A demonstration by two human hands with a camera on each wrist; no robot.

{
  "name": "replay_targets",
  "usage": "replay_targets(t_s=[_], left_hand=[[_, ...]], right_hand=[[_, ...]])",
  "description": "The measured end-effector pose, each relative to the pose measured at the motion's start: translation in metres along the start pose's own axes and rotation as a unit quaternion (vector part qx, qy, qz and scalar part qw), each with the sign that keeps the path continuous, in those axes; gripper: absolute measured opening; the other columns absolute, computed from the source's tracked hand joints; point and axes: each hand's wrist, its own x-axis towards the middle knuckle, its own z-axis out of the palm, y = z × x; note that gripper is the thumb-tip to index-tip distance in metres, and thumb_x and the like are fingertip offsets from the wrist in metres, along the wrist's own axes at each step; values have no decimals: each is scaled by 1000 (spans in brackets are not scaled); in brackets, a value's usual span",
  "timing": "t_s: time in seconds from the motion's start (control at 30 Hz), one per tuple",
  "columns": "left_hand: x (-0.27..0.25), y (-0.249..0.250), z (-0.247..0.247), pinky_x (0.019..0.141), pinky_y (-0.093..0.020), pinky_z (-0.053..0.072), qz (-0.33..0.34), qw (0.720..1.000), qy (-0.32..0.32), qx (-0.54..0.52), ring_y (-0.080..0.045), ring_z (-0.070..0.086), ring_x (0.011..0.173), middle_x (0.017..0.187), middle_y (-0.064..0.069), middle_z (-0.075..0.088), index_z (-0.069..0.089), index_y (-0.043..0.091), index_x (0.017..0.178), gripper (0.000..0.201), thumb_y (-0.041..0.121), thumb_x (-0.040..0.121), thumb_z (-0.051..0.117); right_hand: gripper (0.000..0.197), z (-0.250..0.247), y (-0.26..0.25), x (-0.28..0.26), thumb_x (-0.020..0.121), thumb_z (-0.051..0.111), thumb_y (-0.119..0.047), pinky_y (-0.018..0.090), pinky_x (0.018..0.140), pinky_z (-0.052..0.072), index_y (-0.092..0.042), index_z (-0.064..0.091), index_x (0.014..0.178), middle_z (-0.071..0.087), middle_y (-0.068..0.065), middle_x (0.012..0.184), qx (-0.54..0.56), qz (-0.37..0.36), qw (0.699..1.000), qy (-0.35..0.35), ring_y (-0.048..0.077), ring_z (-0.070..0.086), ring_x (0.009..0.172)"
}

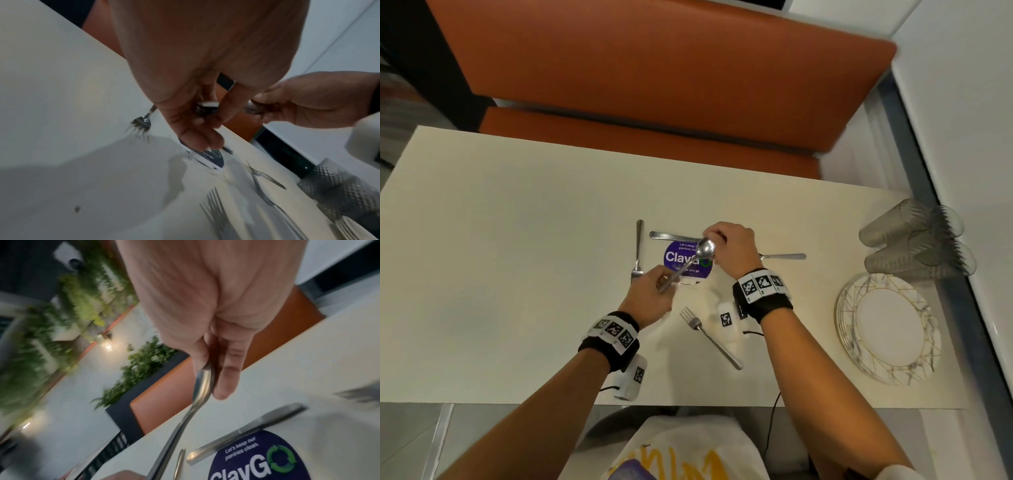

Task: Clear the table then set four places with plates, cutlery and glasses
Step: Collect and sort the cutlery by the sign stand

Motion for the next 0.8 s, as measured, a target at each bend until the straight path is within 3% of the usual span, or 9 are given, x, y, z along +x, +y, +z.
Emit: replay_targets(t_s=[0.1,0.17,0.27,0.37,0.53,0.7,0.77,0.8], left_hand=[[27,-6,-9,76,-32,51,62,993,50,90,-21,64,78,88,-4,66,76,16,110,21,7,94,68],[47,-5,-12,80,-29,44,96,984,73,130,-22,58,82,90,-9,62,81,16,110,24,5,91,72],[72,1,-10,86,-37,53,79,980,93,154,-23,62,88,101,-11,67,80,14,109,22,6,89,75],[90,3,-3,84,-42,56,57,976,95,187,-26,65,92,106,-7,68,79,14,101,18,5,87,72],[101,0,7,71,-31,50,22,969,96,228,-24,61,86,108,-6,56,77,8,100,19,-4,90,65],[106,-9,11,78,-27,50,12,971,101,218,-26,65,96,112,-12,64,78,6,104,24,-7,84,73],[106,-11,12,78,-25,50,8,973,109,203,-26,65,97,114,-12,66,77,5,107,25,-7,85,72],[106,-12,12,78,-24,49,8,973,114,201,-25,65,97,113,-13,66,77,4,107,25,-7,86,71]], right_hand=[[18,-5,27,6,96,58,-8,30,61,60,-11,76,96,76,7,92,59,79,993,71,22,70,68],[19,-1,42,9,95,60,-8,32,71,61,-13,78,97,76,5,95,72,124,986,88,21,71,78],[19,9,62,11,94,60,-8,31,86,56,-13,78,98,77,5,97,67,176,978,86,19,69,87],[15,17,82,16,94,63,-12,46,84,60,-15,78,96,77,7,92,80,211,972,74,27,73,85],[13,22,93,14,92,66,-11,48,76,62,-11,79,96,77,9,87,77,202,974,62,28,74,78],[15,35,116,16,89,65,-17,50,79,60,-16,79,95,76,7,87,24,179,983,38,29,72,76],[16,31,108,15,90,65,-17,44,81,59,-15,79,96,75,8,88,14,176,984,34,27,71,77],[17,28,103,14,91,64,-15,36,82,56,-12,79,98,75,8,90,3,166,986,28,24,69,79]])
